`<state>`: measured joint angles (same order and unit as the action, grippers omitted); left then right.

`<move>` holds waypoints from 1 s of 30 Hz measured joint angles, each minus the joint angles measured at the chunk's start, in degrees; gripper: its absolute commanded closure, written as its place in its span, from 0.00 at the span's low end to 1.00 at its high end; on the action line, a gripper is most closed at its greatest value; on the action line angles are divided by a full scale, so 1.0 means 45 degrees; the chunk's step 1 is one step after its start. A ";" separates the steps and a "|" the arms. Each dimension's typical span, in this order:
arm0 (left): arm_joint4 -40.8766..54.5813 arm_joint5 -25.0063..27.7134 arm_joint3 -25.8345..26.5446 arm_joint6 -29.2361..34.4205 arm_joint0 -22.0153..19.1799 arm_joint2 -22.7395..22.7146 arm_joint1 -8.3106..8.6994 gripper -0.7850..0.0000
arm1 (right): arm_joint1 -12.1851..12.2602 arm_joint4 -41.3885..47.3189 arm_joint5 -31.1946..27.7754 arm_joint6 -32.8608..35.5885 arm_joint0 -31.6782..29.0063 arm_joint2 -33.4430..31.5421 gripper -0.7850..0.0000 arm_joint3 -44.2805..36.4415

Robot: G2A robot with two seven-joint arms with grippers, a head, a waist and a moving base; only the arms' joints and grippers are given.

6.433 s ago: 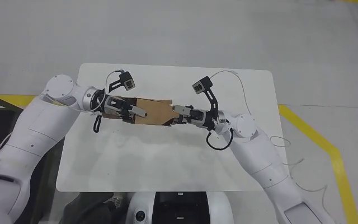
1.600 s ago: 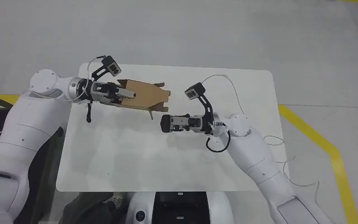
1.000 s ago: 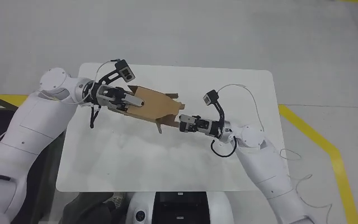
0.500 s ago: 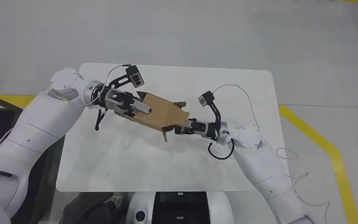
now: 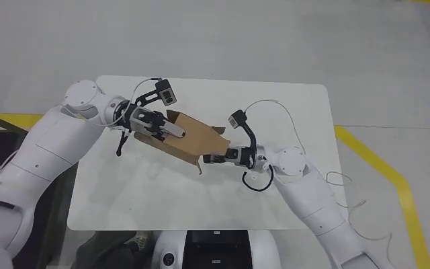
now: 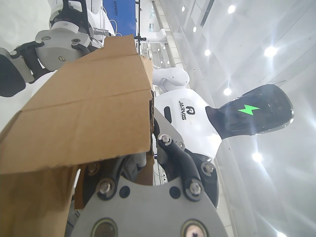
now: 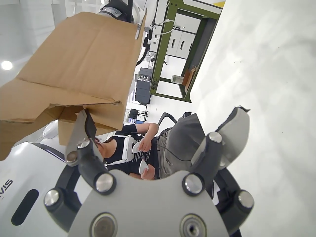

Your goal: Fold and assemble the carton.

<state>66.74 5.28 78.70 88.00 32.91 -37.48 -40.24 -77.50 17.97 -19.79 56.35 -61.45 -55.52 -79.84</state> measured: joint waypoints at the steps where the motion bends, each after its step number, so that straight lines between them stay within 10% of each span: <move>1: 0.0006 0.0014 0.0006 0.0000 -0.0021 0.0038 0.0002 1.00 | -0.0003 -0.0036 0.0014 -0.0043 0.0024 0.0030 0.00 0.0006; 30: -0.0005 -0.0226 -0.0683 0.0000 -0.0215 0.0862 0.0231 1.00 | 0.0668 0.0337 -0.2647 0.0049 -0.1307 -0.2243 0.00 -0.1639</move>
<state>66.71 4.26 75.63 88.00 31.94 -33.60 -39.20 -74.50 19.49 -31.70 56.57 -67.33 -65.61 -87.22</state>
